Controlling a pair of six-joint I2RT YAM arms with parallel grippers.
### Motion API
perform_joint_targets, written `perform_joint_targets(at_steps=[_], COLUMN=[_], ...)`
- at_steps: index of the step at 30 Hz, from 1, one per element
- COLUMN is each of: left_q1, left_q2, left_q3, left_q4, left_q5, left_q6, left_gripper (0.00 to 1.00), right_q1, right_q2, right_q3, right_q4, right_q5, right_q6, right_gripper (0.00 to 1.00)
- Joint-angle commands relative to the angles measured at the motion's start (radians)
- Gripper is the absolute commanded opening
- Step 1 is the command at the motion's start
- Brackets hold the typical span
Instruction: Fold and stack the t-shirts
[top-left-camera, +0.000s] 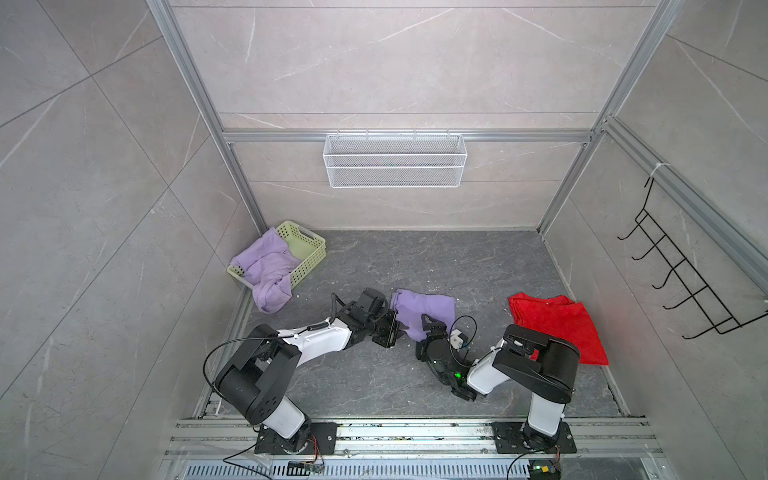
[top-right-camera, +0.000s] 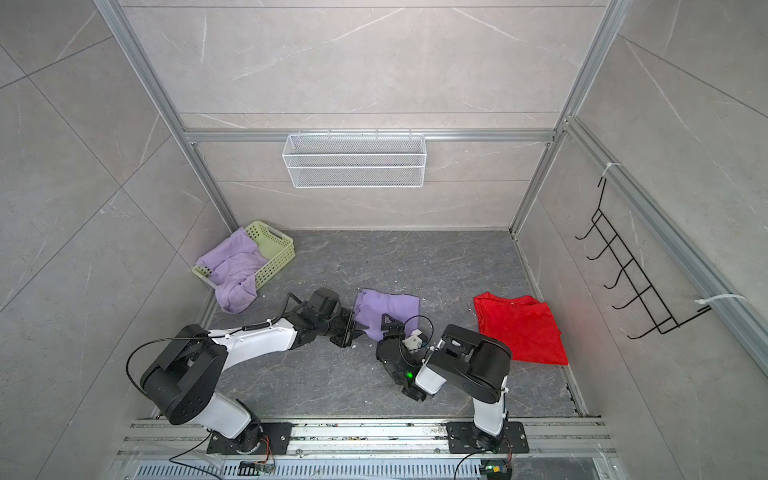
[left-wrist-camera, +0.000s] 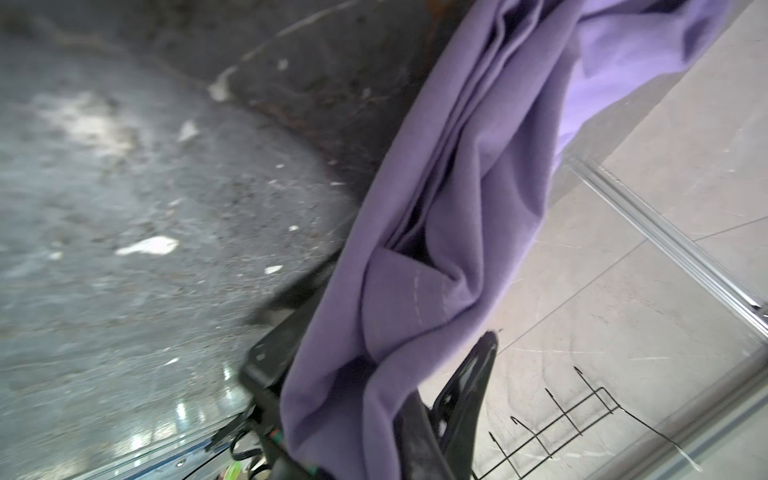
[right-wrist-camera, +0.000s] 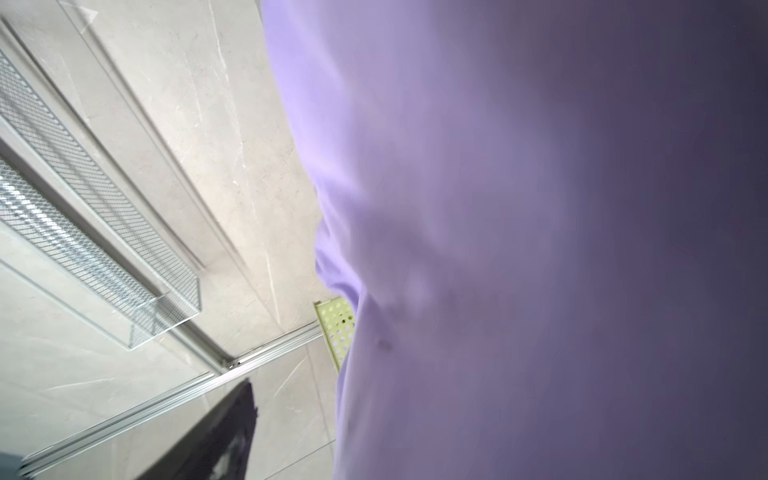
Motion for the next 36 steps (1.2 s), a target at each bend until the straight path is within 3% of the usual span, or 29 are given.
perform_joint_targets(at_steps=[1,5,9,12,15,17,21,28,32,36], left_q1=[-0.015,-0.017,-0.017,-0.016,-0.008,0.004,0.075,0.238,0.302,0.328], left_q2=[-0.053,-0.061,-0.055,-0.047,-0.036,-0.054,-0.173,-0.389,-0.416,-0.367], left_q3=[-0.012,-0.02,-0.021,-0.019,-0.025,-0.039,-0.132,-0.207,-0.192,-0.187], left_q4=[-0.043,-0.05,-0.029,-0.015,0.014,-0.004,-0.045,-0.222,-0.259,-0.191], left_q5=[-0.009,-0.009,-0.003,0.006,0.031,0.026,-0.054,-0.118,-0.131,-0.122], left_q6=[-0.015,-0.008,-0.001,0.013,0.04,0.074,0.125,0.295,0.364,0.362], left_gripper=[0.0,0.04,0.16,0.38,0.59,0.66,0.73,0.75,0.75,0.75], right_q1=[-0.034,-0.067,-0.094,-0.117,-0.152,-0.18,-0.268,-0.452,-0.607,-0.727], right_q2=[-0.028,-0.122,-0.181,-0.193,-0.206,-0.224,-0.233,-0.187,-0.116,-0.059], right_q3=[-0.012,0.034,0.07,0.093,0.142,0.196,0.341,0.562,0.678,0.847], right_q4=[-0.202,-0.429,-0.555,-0.587,-0.682,-0.802,-1.051,-1.357,-1.412,-1.566], right_q5=[-0.038,-0.11,-0.159,-0.206,-0.274,-0.321,-0.447,-0.61,-0.728,-0.736], right_q6=[0.069,0.033,-0.027,-0.068,-0.142,-0.213,-0.456,-0.819,-1.025,-1.211], right_gripper=[0.67,0.46,0.29,0.18,0.15,0.13,0.09,0.04,0.03,0.01])
